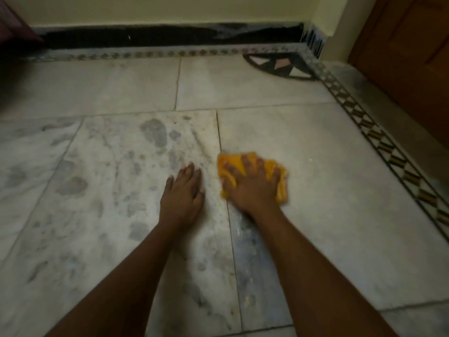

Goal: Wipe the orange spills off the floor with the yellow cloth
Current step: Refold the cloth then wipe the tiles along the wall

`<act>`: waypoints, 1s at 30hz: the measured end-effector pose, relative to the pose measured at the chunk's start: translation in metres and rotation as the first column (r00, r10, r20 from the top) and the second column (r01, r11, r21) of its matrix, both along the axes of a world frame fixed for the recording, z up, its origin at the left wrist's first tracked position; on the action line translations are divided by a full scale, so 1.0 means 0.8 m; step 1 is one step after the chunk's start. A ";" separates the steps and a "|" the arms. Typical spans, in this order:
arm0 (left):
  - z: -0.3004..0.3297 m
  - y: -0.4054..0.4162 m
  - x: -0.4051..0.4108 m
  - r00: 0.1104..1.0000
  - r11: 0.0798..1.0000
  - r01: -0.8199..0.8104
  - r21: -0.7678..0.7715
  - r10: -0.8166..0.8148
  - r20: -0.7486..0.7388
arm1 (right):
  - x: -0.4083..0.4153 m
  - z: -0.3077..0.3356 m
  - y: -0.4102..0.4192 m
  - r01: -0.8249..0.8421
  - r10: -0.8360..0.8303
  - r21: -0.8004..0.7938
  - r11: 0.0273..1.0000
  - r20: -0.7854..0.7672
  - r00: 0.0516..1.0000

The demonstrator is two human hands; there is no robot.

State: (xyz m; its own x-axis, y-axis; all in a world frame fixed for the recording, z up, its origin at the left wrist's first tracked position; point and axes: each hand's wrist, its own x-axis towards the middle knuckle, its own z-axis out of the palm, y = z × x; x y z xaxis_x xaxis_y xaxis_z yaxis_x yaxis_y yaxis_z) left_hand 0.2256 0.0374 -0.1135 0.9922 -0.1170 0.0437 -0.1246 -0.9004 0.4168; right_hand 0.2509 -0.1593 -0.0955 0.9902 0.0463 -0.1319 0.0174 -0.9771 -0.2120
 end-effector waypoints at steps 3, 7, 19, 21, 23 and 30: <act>0.000 -0.001 -0.037 1.000 1.000 0.005 -0.026 -0.005 0.001 | -0.100 -0.003 -0.034 -0.065 0.067 -0.069 0.995 0.034 0.997; -0.014 0.005 -0.084 0.999 0.999 0.050 -0.020 -0.050 -0.018 | -0.100 -0.002 -0.106 0.412 -0.414 -0.043 0.910 -0.091 0.906; -0.001 -0.008 -0.122 0.999 0.991 -0.019 -0.135 0.015 -0.034 | -0.191 -0.021 -0.044 -0.120 0.121 -0.017 0.993 0.132 0.984; -0.004 -0.004 -0.131 1.000 0.987 -0.004 -0.162 0.002 -0.008 | -0.185 -0.024 -0.069 0.041 -0.038 -0.011 0.999 0.189 0.981; -0.008 0.000 -0.138 1.000 0.973 0.010 -0.229 -0.010 -0.001 | -0.152 -0.015 -0.072 0.258 -0.260 0.033 0.966 0.158 0.953; 0.013 -0.007 -0.170 0.981 0.924 -0.062 -0.376 -0.012 -0.192 | -0.157 -0.001 -0.037 -0.093 0.093 0.084 0.992 0.002 0.996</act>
State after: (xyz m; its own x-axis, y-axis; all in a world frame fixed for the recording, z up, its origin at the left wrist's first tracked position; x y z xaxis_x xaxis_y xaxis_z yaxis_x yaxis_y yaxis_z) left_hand 0.0892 0.0316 -0.1033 0.9888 -0.1036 -0.1071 0.0097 -0.6721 0.7404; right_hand 0.1257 -0.1893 -0.0963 0.9809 0.1491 -0.1252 0.1069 -0.9499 -0.2936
